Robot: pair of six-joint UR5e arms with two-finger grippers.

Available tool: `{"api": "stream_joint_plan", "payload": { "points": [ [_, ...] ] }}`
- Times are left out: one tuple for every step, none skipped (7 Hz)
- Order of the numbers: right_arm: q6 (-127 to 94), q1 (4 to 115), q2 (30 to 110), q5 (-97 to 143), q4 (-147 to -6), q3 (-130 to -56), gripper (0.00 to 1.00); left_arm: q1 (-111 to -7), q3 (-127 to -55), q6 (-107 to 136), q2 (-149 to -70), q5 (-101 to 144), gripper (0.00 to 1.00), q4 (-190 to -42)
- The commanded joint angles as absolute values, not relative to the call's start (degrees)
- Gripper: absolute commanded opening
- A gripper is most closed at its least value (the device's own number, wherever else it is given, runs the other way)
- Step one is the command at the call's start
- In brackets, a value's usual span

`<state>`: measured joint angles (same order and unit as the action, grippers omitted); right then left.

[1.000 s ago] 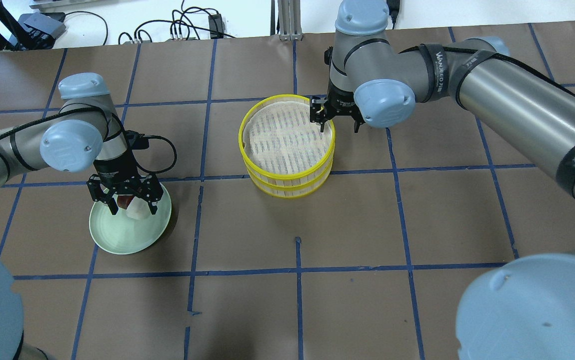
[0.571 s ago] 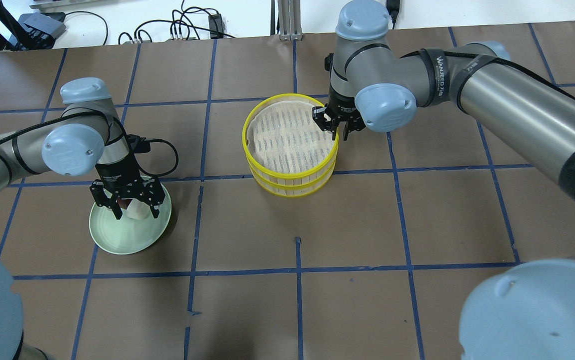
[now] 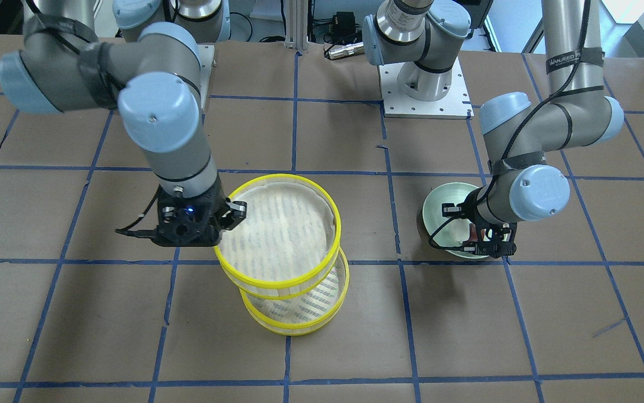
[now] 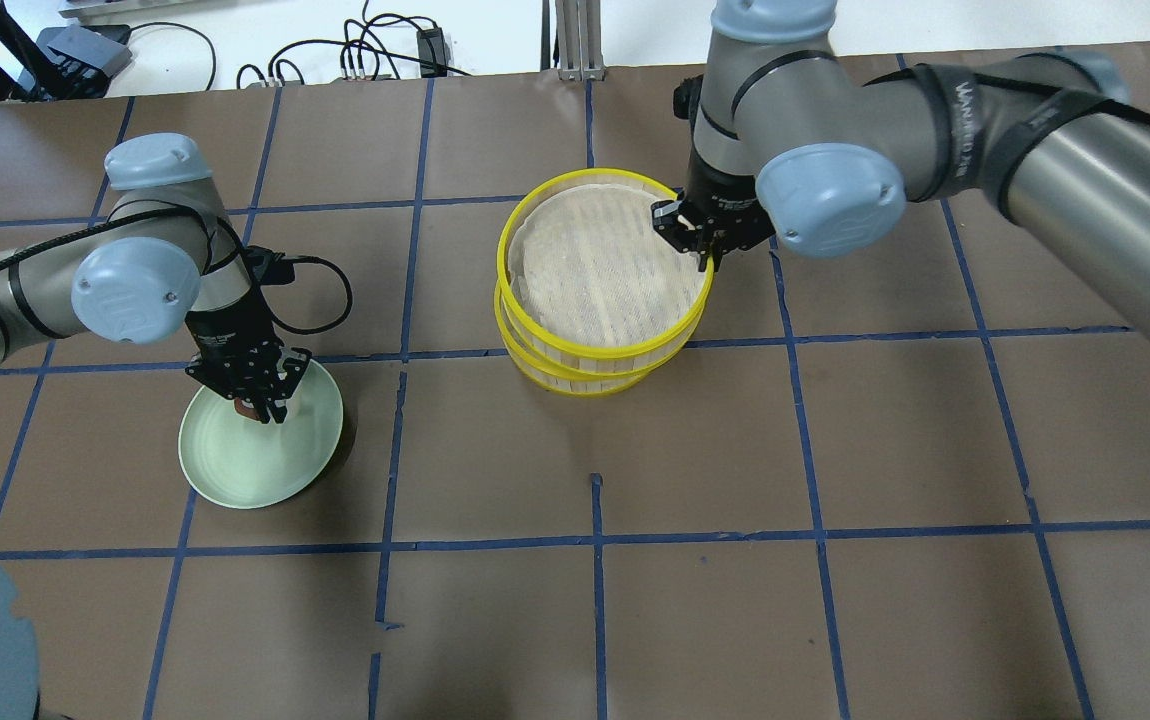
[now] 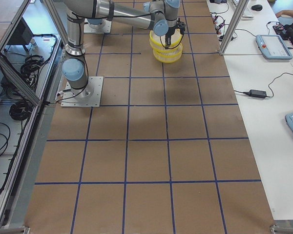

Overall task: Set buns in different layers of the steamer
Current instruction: 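Lift the top steamer tier aside with right gripper while left lifts the bun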

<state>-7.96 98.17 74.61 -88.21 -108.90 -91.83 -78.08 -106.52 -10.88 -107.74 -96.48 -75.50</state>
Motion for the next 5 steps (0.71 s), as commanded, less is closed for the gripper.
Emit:
{"api": "stream_joint_plan", "payload": {
  "points": [
    [2.49,87.33,79.09,-87.63,-101.28,-89.4,0.1,-78.84,-101.9,-11.34,-102.94,-96.24,0.0,-75.49],
    [9.34,83.45,79.71,-87.8,-98.03,-88.25,0.1,-80.58,-99.95,-10.99,-101.44,-94.67,0.0,-76.02],
    [11.67,79.06,79.72,-88.15,-96.78,-88.07,0.1,-83.99,-99.24,-9.51,-100.03,-89.35,0.0,-75.16],
    [18.22,75.88,79.72,-87.98,-96.68,-88.24,0.1,-88.11,-98.01,-1.57,-99.93,-83.73,0.0,-73.93],
    [19.59,75.41,79.28,-88.59,-97.03,-88.5,0.1,-92.77,-97.39,5.47,-100.54,-81.32,0.0,-70.35]
  ]
}}
